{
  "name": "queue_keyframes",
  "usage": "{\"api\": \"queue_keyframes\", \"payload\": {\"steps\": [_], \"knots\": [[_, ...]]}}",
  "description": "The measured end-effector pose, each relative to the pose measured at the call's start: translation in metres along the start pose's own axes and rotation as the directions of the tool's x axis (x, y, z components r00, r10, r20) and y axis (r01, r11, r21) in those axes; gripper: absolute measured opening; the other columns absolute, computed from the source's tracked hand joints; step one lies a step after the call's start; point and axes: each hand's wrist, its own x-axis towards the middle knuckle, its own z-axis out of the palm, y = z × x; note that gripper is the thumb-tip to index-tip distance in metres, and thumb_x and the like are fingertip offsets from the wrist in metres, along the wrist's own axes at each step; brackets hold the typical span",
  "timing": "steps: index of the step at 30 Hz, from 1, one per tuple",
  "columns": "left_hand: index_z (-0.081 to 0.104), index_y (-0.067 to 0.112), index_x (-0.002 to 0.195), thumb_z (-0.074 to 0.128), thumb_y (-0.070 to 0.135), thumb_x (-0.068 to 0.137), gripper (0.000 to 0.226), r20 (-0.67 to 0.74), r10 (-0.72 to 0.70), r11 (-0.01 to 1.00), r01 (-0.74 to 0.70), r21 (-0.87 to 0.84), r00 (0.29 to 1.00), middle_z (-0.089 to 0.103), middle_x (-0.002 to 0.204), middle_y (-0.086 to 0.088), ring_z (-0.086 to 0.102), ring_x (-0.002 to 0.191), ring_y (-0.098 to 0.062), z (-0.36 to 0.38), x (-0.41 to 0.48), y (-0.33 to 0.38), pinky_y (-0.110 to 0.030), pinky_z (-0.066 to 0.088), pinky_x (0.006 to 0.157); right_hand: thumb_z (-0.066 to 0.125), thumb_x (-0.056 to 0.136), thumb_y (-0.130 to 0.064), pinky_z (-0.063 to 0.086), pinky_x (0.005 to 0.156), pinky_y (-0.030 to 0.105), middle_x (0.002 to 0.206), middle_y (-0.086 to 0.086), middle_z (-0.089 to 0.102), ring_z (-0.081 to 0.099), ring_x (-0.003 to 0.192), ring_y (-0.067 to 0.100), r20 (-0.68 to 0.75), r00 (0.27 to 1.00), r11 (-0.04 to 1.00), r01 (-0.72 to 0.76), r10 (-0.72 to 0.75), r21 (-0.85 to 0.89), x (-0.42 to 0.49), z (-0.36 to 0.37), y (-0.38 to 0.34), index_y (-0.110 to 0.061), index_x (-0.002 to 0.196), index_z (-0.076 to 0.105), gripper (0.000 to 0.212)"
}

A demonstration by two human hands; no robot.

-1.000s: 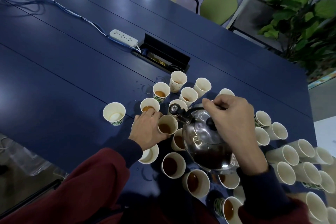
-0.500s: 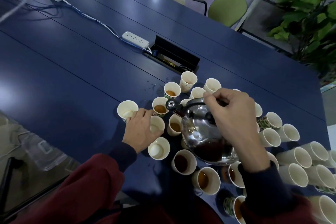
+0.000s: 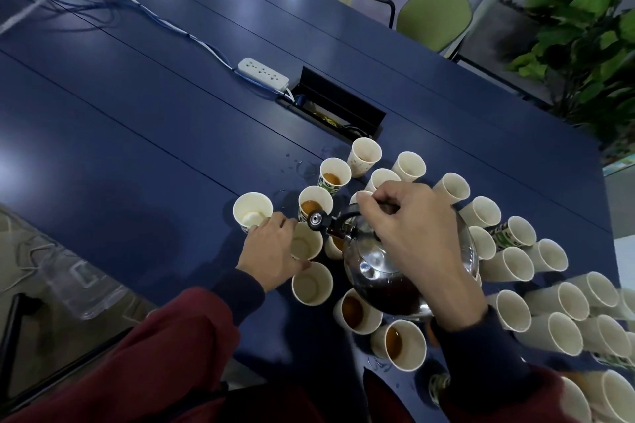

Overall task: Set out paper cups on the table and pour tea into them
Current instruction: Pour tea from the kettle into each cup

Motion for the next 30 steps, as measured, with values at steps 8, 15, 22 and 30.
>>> {"api": "queue_keyframes", "payload": {"steps": [8,15,22,30], "knots": [[0.057,0.02,0.126,0.071,0.058,0.076,0.065,-0.008,0.062,0.997,-0.063,-0.034,0.998,0.054,0.116,-0.001,0.056,0.106,-0.024,-0.003,0.004,-0.01,-0.037,0.043,0.089,0.065,0.09,-0.044,0.046,0.062,0.035,0.062,-0.002,0.065,0.059,0.07,0.023,0.015,0.999,0.998,-0.036,0.037,-0.048,-0.003,0.009,-0.013,-0.021,0.072,0.072,0.03],[0.058,0.023,0.126,0.066,0.052,0.081,0.055,0.005,0.091,0.995,-0.09,-0.048,0.996,0.053,0.115,0.001,0.056,0.102,-0.021,-0.004,0.004,-0.017,-0.036,0.044,0.088,0.066,0.09,-0.042,0.047,0.062,0.036,0.058,-0.001,0.061,0.058,0.068,0.025,-0.002,0.999,0.997,-0.054,0.054,-0.052,-0.002,0.013,-0.018,-0.017,0.07,0.069,0.032],[0.054,0.022,0.13,0.071,0.058,0.076,0.067,0.036,0.129,0.991,-0.127,-0.048,0.991,0.051,0.121,0.0,0.054,0.108,-0.022,-0.006,0.005,-0.02,-0.038,0.044,0.092,0.066,0.09,-0.043,0.048,0.06,0.037,0.054,-0.002,0.055,0.053,0.063,0.023,-0.012,0.998,0.996,-0.061,0.06,-0.06,-0.005,0.013,-0.018,-0.019,0.066,0.064,0.034],[0.053,0.02,0.132,0.074,0.055,0.072,0.072,0.029,0.175,0.984,-0.174,-0.049,0.984,0.052,0.122,-0.002,0.053,0.108,-0.023,-0.003,0.009,-0.019,-0.039,0.044,0.091,0.064,0.091,-0.043,0.045,0.058,0.035,0.056,-0.001,0.057,0.055,0.063,0.023,-0.017,0.998,0.991,-0.069,0.068,-0.117,-0.007,0.012,-0.021,-0.02,0.067,0.065,0.033]]}}
